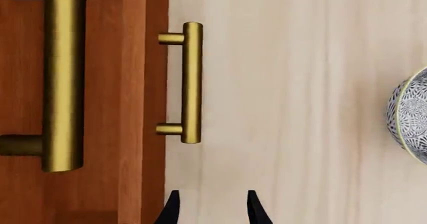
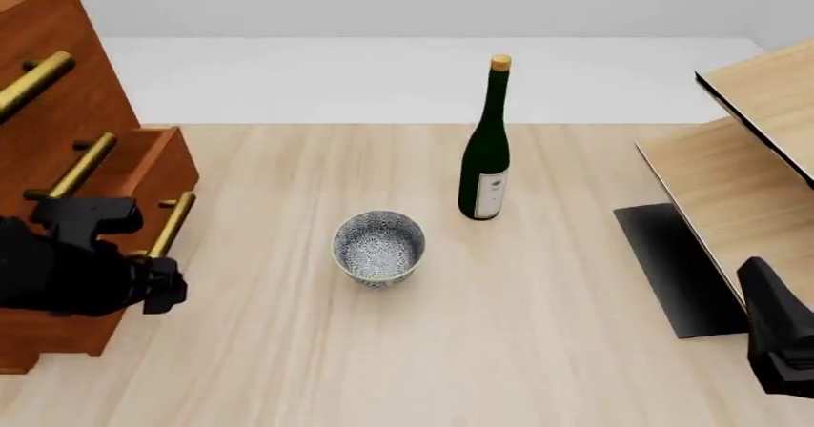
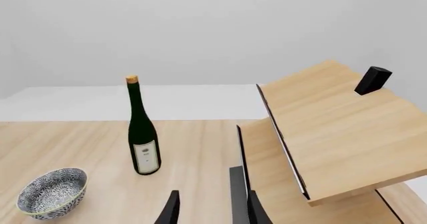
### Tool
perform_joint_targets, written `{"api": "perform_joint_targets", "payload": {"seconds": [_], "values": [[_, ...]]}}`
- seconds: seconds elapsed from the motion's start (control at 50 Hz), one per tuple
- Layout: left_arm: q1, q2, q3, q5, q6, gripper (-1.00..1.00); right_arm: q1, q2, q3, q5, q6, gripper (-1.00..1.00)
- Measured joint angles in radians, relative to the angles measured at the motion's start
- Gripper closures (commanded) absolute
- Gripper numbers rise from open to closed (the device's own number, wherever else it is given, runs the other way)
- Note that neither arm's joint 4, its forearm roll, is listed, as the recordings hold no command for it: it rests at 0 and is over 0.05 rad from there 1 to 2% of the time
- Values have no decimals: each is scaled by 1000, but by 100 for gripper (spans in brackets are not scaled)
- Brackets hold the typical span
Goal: Close the bottom drawer of the cabinet and open the top drawer.
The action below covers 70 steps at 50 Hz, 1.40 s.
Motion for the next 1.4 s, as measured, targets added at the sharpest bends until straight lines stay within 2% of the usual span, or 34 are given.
{"api": "perform_joint_targets", "payload": {"seconds": [0.78,1.0,1.24,1.4], "values": [[248,-15,78,-62,260,-100,1,-4,0,6,3,-100],[251,-26,109,-79,328,-100,2,-5,0,7,4,-100],[251,-28,111,-81,333,-100,2,-2,0,5,4,-100],[209,-17,82,-69,261,-100,2,-2,0,4,4,-100]]}}
